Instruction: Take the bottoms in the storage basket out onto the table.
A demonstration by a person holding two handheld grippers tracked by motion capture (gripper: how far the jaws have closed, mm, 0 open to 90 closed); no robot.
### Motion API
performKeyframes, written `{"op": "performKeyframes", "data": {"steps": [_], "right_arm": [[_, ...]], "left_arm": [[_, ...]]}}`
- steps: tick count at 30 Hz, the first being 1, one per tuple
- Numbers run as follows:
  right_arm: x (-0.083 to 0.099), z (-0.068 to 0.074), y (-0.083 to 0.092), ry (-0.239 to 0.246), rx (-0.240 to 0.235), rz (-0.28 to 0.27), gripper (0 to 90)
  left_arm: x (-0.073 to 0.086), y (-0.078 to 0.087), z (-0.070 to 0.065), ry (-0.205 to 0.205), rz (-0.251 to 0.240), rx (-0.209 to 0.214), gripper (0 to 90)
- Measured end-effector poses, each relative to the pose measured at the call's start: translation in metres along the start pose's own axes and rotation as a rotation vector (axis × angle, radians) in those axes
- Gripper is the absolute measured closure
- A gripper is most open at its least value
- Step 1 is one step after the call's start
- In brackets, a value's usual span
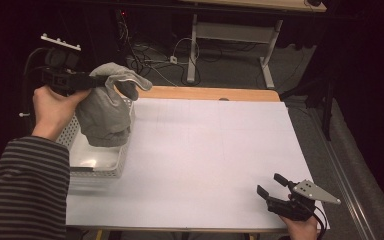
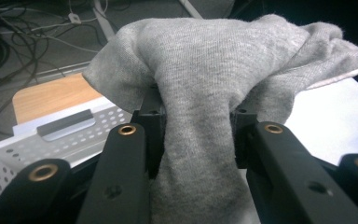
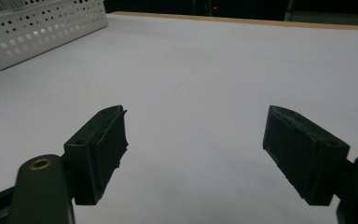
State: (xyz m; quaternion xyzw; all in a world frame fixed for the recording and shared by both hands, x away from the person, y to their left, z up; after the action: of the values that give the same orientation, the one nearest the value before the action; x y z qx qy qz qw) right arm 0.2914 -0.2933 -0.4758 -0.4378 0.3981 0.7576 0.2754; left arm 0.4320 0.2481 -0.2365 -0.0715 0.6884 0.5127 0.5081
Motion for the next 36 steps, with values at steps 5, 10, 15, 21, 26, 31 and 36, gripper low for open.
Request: {"op": "performKeyframes", "data": {"steps": [5,10,15,21,26,31,36], "right_arm": [[0.000,0.000,0.000,0.001,-0.001,0.001,22.2],[0.000,0.000,0.000,0.000,-0.003,-0.002,22.2],[0.000,0.000,0.000,-0.002,-0.003,-0.001,22.1],[0.000,0.000,0.000,-0.001,-0.005,-0.002,22.1],[0.000,0.000,0.000,-0.002,-0.006,-0.001,22.1],[0.000,-0.001,0.000,-0.003,-0.006,-0.001,22.2],[0.000,-0.001,0.000,-0.003,-0.008,-0.004,22.4]], "left_arm": [[-0.007,-0.001,-0.008,-0.011,-0.013,0.027,65.5],[-0.014,-0.009,-0.020,-0.036,-0.012,0.056,65.5],[-0.021,-0.013,-0.029,-0.056,-0.018,0.075,65.5],[-0.032,-0.020,-0.045,-0.083,-0.034,0.112,65.4],[-0.037,-0.032,-0.057,-0.094,-0.035,0.144,65.4],[-0.042,-0.045,-0.069,-0.119,-0.028,0.167,65.4],[-0.046,-0.058,-0.083,-0.144,-0.025,0.195,65.3]]}}
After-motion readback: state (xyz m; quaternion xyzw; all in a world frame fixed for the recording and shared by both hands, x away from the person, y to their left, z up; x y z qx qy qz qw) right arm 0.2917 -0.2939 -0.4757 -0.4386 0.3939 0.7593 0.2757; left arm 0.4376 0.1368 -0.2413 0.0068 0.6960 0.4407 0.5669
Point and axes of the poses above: each handheld gripper's, and its own axes: y roughly backward along the jaws, x roughly out of its underside, z roughly to its left, the point moved 3 cm from there along -y, roughly forward along the jaws, and after that the axes turned 14 degrees about -y, right-handed, at the moved point
